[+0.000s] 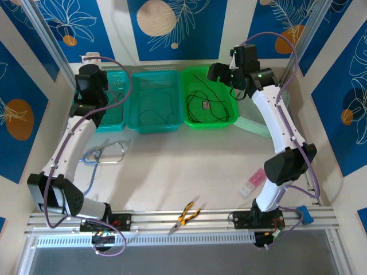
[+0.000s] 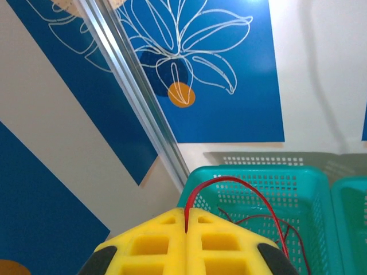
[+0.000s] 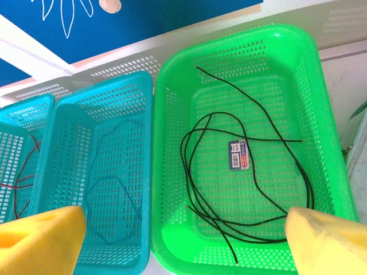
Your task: Untangle the cables
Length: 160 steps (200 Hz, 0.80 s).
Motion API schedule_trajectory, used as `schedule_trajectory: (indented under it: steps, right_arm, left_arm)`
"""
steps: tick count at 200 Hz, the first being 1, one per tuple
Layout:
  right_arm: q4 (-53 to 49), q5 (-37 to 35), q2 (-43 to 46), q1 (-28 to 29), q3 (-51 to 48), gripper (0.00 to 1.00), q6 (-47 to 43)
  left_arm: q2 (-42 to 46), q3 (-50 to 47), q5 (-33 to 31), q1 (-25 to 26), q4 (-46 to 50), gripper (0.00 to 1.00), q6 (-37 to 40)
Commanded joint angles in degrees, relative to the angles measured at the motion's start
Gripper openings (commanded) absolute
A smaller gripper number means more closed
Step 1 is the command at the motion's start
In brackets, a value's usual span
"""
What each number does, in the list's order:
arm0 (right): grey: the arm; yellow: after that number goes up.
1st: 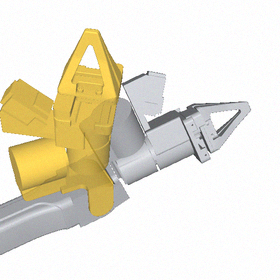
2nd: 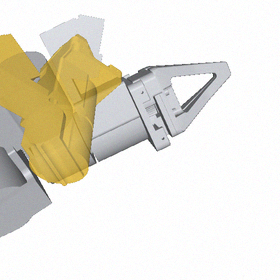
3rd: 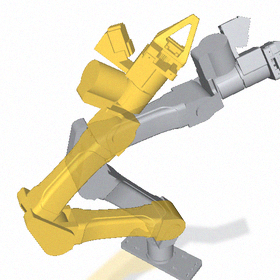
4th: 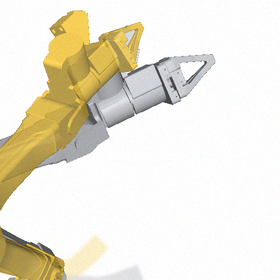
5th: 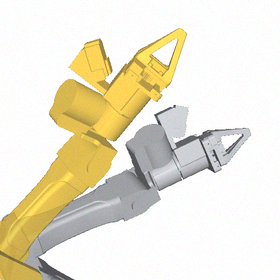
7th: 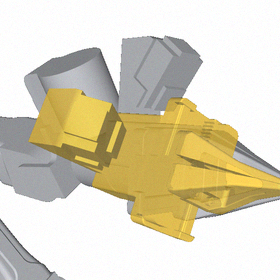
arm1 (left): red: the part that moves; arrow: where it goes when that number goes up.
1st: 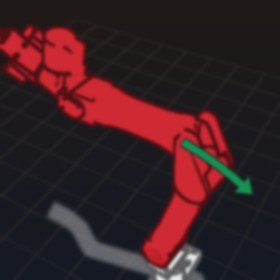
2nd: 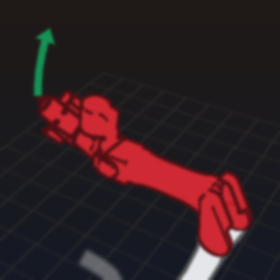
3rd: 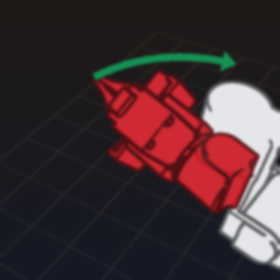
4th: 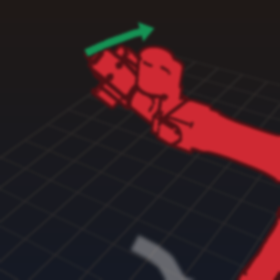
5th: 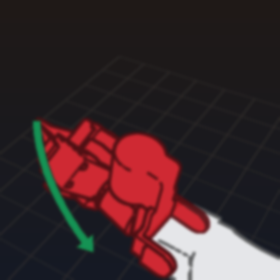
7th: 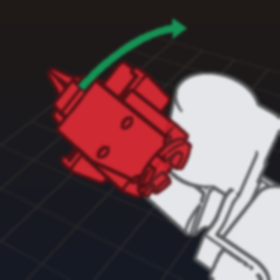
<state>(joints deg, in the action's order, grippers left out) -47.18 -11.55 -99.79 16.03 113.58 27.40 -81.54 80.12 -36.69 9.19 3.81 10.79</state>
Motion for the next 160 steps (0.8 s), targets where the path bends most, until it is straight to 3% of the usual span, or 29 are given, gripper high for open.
schedule_trajectory:
  steps: [1,69,109,160]
  right_arm:
    - [-0.1,0.9,2.7,-0.4,-1.0,0.9,-1.0]
    - [0.4,1.3,5.5,-1.0,-4.6,0.9,-1.3]
    - [1.1,2.0,7.2,-1.0,-7.4,0.9,-0.2]
    - [2.0,2.1,9.5,-1.0,-10.4,0.9,0.6]
  left_arm:
    - [-1.5,-1.5,-2.1,0.2,-0.8,0.0,-2.1]
    - [-5.3,-9.4,1.9,-4.2,2.3,0.0,-14.8]
    - [-8.8,-12.3,1.7,-5.9,0.0,0.0,-15.9]
    - [-18.5,-4.4,10.5,-9.2,12.1,0.0,-20.2]
